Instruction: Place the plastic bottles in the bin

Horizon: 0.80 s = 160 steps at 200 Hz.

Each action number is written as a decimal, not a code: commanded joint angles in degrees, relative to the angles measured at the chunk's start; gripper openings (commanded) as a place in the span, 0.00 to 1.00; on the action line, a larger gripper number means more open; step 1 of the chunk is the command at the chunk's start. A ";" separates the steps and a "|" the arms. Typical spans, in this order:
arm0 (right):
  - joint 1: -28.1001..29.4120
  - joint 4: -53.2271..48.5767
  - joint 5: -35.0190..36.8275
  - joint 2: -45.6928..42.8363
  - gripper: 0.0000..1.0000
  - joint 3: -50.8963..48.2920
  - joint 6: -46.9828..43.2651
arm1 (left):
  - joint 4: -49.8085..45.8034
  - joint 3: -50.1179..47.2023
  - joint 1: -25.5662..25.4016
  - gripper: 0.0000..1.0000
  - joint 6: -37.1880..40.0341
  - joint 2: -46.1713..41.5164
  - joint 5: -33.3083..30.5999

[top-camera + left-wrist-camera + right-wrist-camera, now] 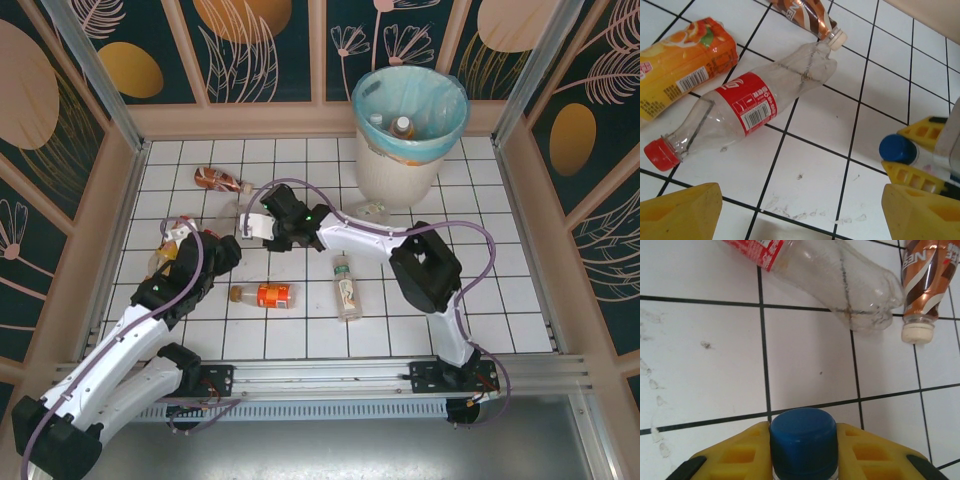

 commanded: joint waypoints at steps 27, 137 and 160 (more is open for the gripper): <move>-0.24 4.55 -1.57 -8.31 0.24 -3.20 4.47 | 5.36 3.84 -0.32 0.83 4.49 -0.56 -3.15; -3.42 6.08 -7.71 -15.18 0.21 -3.42 15.45 | 7.17 7.64 -0.35 0.82 6.04 -4.06 -8.43; -6.34 9.30 -11.60 -20.04 0.20 -2.99 20.53 | 9.41 12.15 -0.35 0.81 7.59 -0.20 -7.62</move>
